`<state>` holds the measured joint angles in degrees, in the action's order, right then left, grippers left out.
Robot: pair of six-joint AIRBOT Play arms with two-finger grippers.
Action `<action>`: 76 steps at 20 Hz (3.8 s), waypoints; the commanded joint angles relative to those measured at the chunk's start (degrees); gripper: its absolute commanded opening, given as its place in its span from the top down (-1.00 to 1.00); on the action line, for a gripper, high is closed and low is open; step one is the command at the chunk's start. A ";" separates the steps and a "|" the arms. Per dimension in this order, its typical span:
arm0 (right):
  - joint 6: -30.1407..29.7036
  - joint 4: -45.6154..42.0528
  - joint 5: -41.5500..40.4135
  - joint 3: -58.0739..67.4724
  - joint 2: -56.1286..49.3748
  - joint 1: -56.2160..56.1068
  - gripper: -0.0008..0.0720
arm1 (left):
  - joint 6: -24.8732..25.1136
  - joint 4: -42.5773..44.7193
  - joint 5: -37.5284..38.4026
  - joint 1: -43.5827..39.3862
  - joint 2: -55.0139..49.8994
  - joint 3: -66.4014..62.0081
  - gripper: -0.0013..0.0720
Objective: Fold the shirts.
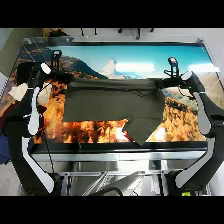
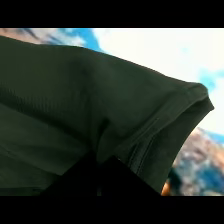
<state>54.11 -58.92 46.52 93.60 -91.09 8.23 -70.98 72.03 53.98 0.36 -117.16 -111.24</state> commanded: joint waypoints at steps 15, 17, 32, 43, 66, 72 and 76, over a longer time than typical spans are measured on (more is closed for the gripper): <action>15.21 -6.73 11.39 0.04 11.21 2.08 -0.39 | -6.69 0.37 22.69 4.79 4.50 -1.27 -0.70; 19.69 -9.03 19.74 -0.11 14.08 5.64 -0.39 | -6.69 -0.04 26.40 6.86 6.56 5.25 -0.70; 29.31 -2.23 33.86 -43.56 40.92 19.12 -0.38 | 0.20 -16.59 30.99 8.24 5.90 26.49 -0.65; 26.01 12.83 1.77 -67.32 41.51 3.28 -0.38 | -0.31 -16.55 33.07 6.67 5.90 19.98 0.92; 35.69 -8.44 16.76 -64.81 70.27 -0.48 0.91 | -2.19 -5.66 30.21 12.41 37.97 51.80 0.92; 14.23 7.56 3.45 -47.58 50.56 -0.52 0.91 | -3.80 -5.99 29.94 10.10 34.95 40.48 0.92; 6.27 13.77 2.80 -34.40 33.05 -0.57 0.91 | -4.72 -5.86 29.55 7.61 25.53 29.46 0.92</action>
<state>68.16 -51.29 51.29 50.81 -47.16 7.73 -75.05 66.24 83.94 9.47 -86.39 -75.11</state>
